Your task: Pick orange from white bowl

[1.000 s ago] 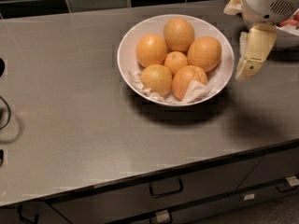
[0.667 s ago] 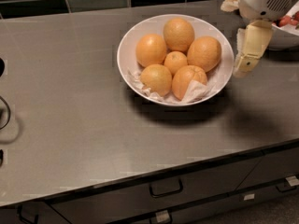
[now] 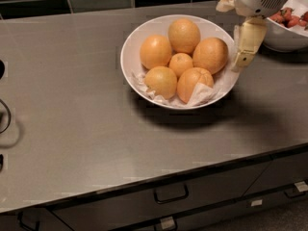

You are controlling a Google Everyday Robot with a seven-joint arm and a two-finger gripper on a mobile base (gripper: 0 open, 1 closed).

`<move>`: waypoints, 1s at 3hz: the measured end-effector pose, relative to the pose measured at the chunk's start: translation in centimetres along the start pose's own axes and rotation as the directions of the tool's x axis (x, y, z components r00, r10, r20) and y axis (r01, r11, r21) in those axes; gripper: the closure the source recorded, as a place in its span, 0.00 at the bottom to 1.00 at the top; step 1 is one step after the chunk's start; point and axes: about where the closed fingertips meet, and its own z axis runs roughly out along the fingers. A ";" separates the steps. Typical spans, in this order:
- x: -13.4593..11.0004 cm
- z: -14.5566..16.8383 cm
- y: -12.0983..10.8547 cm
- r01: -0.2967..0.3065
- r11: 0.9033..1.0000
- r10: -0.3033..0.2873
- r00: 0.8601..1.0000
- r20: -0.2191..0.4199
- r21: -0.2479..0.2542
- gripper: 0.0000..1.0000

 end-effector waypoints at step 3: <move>-0.9 3.4 -1.9 0.044 0.998 -0.043 0.998 0.038 -0.046 0.21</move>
Offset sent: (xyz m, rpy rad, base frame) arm 0.0233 0.0118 -0.0284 0.0071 0.0826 0.0750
